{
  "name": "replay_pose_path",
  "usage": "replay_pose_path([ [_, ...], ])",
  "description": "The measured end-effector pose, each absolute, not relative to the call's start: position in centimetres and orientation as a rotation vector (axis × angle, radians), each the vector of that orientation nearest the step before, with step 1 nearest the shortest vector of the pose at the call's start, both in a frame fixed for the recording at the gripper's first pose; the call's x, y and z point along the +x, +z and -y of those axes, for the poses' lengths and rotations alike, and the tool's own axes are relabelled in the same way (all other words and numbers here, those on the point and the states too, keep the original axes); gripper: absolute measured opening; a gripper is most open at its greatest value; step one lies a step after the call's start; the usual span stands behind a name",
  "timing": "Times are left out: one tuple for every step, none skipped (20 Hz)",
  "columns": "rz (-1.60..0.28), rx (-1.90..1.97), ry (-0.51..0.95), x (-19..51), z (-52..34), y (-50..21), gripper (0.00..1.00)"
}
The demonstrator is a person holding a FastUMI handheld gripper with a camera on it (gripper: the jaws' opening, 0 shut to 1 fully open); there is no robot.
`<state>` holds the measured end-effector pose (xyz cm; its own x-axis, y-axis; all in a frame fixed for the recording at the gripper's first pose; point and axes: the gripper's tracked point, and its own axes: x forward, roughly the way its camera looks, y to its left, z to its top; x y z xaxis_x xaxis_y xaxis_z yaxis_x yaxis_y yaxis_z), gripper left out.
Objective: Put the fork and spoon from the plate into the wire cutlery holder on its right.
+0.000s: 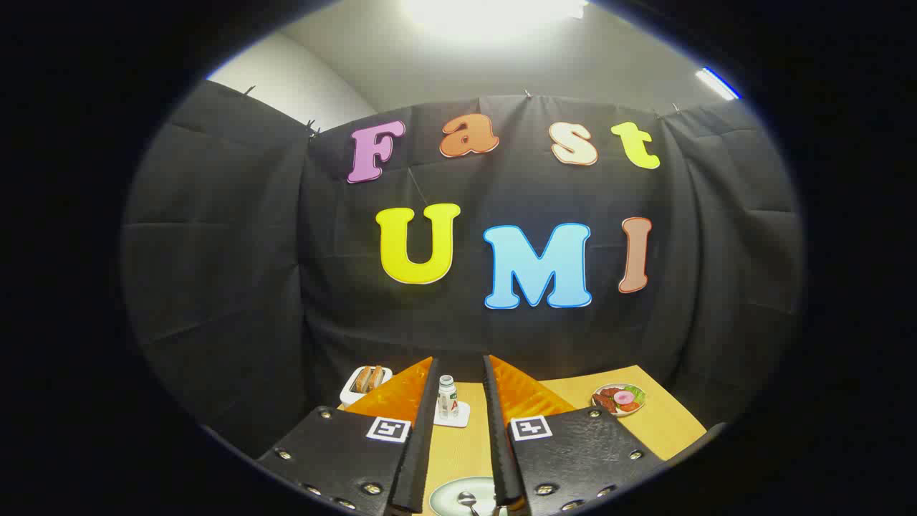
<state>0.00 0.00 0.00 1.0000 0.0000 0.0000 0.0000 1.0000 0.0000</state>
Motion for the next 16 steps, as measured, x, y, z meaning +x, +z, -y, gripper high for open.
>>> replay_pose_path([
  [0.002,-0.008,0.002,0.0,-0.1,0.0,0.37],
  [0.003,-0.019,0.001,0.0,-0.2,-0.1,0.37],
  [0.003,-0.027,0.001,0.0,-0.3,0.0,0.37],
  [0.001,-0.034,0.004,0.1,-0.6,-0.2,0.37],
  [-0.001,-0.037,0.011,0.1,-0.8,-0.1,0.37],
  [0.000,-0.039,0.016,0.1,-1.0,-0.2,0.37],
  [0.000,-0.042,0.020,0.1,-1.2,-0.1,0.37],
  [0.000,-0.047,0.019,0.0,-1.2,-0.1,0.37],
  [-0.001,-0.053,0.014,0.0,-1.2,-0.2,0.37],
  [-0.005,-0.059,0.009,0.0,-1.2,-0.4,0.37],
  [-0.010,-0.063,0.010,-0.1,-1.3,-0.5,0.37],
  [-0.013,-0.064,0.011,0.0,-1.5,-0.6,0.37],
  [-0.014,-0.064,0.012,-0.1,-1.8,-0.5,0.37],
  [-0.014,-0.062,0.014,-0.3,-2.0,-0.6,0.37],
  [-0.016,-0.060,0.016,-0.5,-2.2,-0.6,0.37],
  [-0.020,-0.058,0.019,-0.6,-2.5,-0.8,0.37],
])
